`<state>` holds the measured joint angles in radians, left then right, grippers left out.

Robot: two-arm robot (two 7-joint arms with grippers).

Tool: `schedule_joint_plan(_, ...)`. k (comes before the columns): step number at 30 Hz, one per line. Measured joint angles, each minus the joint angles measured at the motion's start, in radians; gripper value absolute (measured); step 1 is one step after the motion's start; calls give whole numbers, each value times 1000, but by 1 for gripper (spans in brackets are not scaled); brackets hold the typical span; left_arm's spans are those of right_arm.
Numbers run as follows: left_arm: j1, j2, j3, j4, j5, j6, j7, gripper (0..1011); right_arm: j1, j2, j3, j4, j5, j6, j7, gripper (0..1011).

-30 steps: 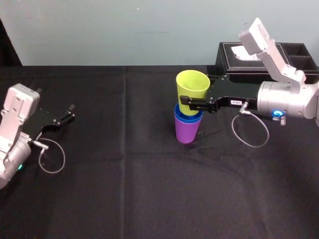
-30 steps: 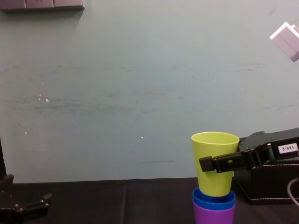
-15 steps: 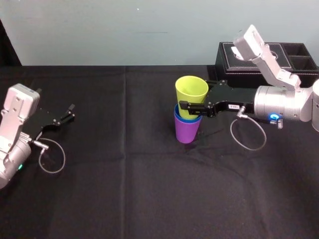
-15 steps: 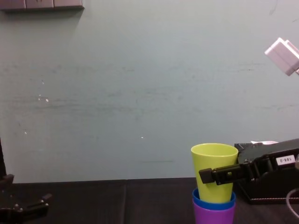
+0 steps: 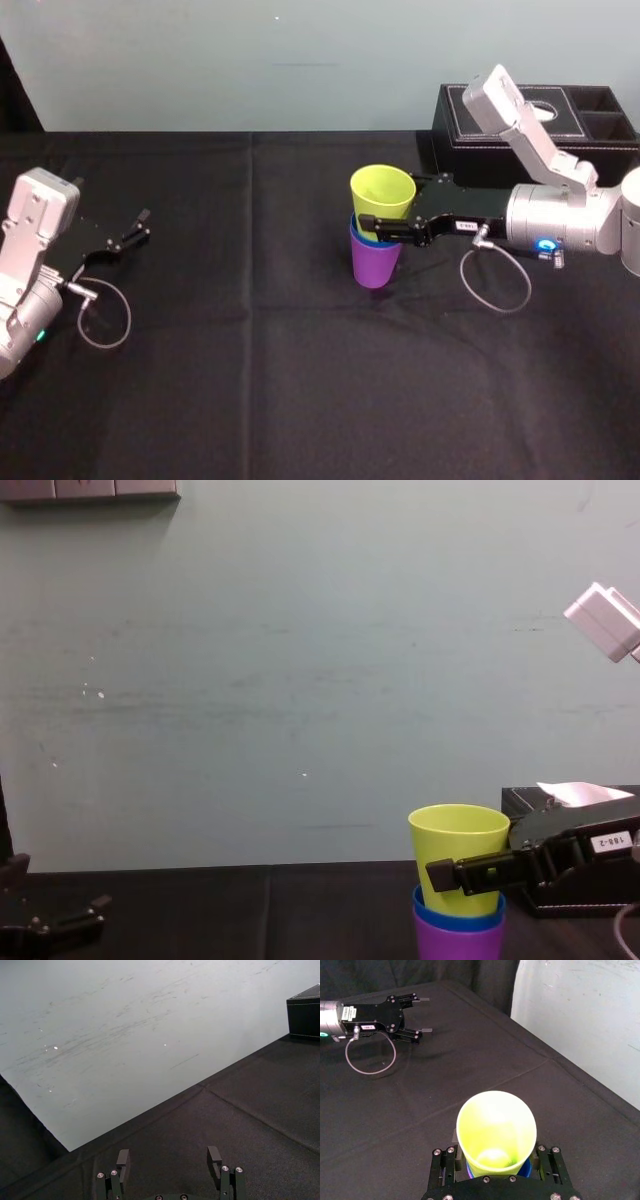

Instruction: Stack the three plastic cups sequentially using one hand.

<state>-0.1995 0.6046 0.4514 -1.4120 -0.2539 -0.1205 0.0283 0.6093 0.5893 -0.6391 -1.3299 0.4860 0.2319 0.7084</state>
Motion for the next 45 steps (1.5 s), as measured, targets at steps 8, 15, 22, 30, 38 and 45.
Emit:
schedule_joint_plan(8,0,0,0,0,0,0,0,1011,1,0,0,-1,0,0,0,768)
schedule_joint_plan(15,0,0,0,0,0,0,0,1011,1,1,1,-1,0,0,0,950)
schedule_joint_plan(22,0,0,0,0,0,0,0,1011,2,1,1,-2,0,0,0,1003)
schedule_joint_plan(30,0,0,0,0,0,0,0,1011,2,1,1,-2,1,0,-1,1003)
schedule_joint_plan(38,0,0,0,0,0,0,0,1011,-8,3,2,-20,-2,0,-15,1003)
schedule_joint_plan(45,0,0,0,0,0,0,0,1011,-59,15,45,-61,-3,-16,-73,1003)
